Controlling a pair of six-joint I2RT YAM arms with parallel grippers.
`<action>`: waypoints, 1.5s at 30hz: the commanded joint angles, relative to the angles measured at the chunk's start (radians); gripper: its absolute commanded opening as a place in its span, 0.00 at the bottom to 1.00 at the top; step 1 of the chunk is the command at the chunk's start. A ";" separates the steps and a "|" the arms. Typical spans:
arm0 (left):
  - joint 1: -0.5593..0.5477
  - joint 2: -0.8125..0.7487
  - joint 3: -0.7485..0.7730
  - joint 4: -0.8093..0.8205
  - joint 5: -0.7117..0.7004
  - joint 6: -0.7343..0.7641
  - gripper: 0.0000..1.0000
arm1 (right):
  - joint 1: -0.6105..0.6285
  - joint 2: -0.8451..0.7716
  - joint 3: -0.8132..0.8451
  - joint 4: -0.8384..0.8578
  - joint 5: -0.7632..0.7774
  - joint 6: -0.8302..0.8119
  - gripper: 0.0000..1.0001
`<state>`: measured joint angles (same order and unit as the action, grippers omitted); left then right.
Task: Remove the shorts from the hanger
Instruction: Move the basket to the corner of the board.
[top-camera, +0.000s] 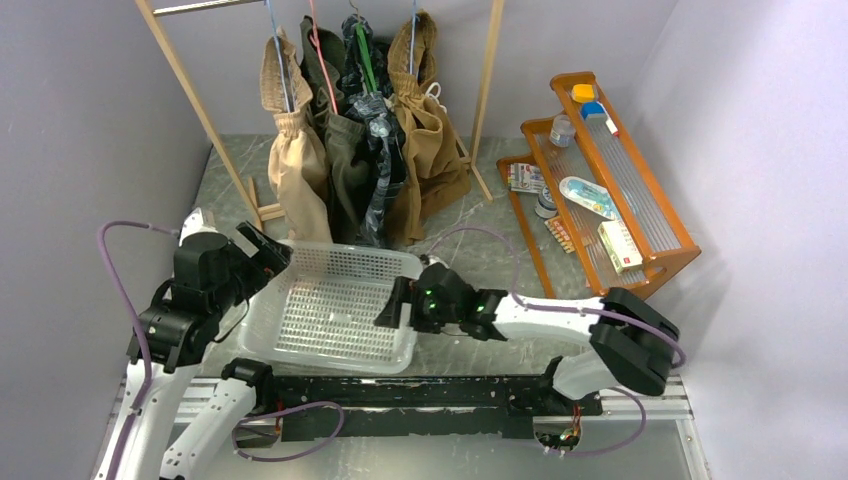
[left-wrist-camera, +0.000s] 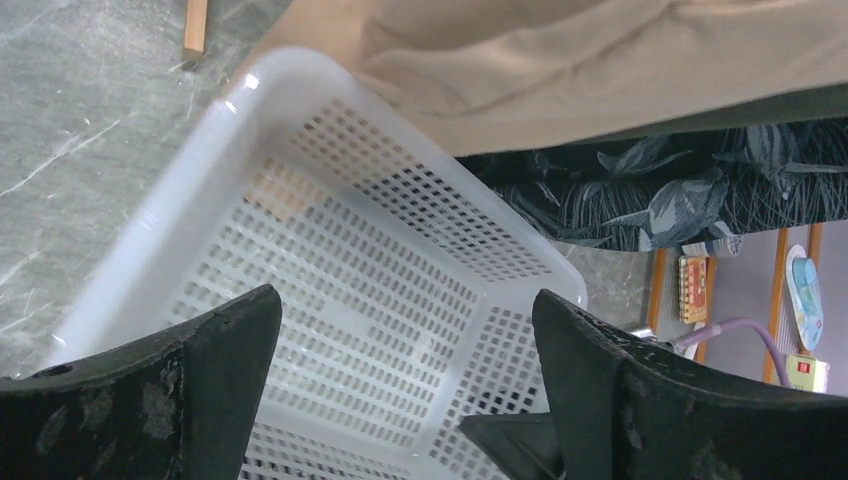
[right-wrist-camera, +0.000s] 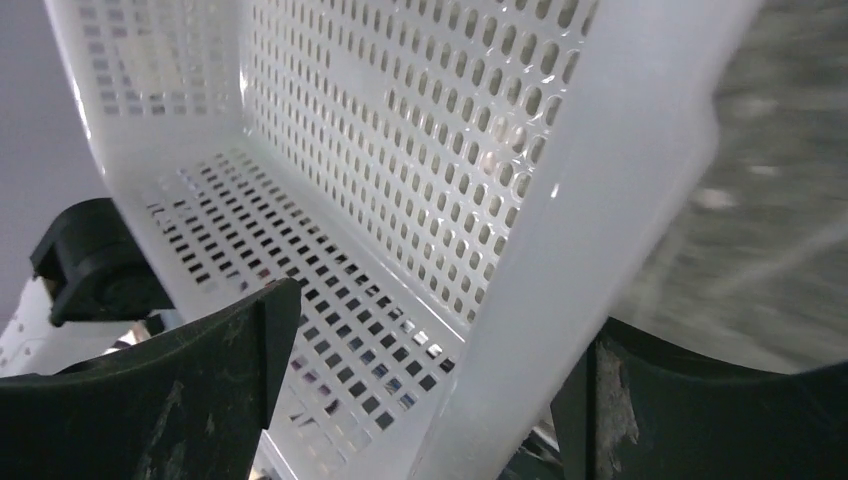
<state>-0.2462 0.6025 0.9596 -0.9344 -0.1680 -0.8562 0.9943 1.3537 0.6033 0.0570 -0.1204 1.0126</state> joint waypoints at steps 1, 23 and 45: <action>-0.008 -0.019 -0.001 -0.039 0.044 0.018 0.99 | 0.097 0.136 0.121 0.233 0.125 0.151 0.89; -0.008 -0.089 -0.051 -0.055 0.009 -0.012 1.00 | 0.133 0.243 0.273 0.089 0.063 -0.082 0.96; -0.008 -0.102 -0.061 -0.082 -0.109 -0.036 1.00 | 0.141 0.629 0.590 0.461 -0.353 0.064 0.87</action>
<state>-0.2470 0.5106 0.8898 -1.0279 -0.2497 -0.8871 1.1290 2.0006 1.2251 0.4347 -0.4454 1.0569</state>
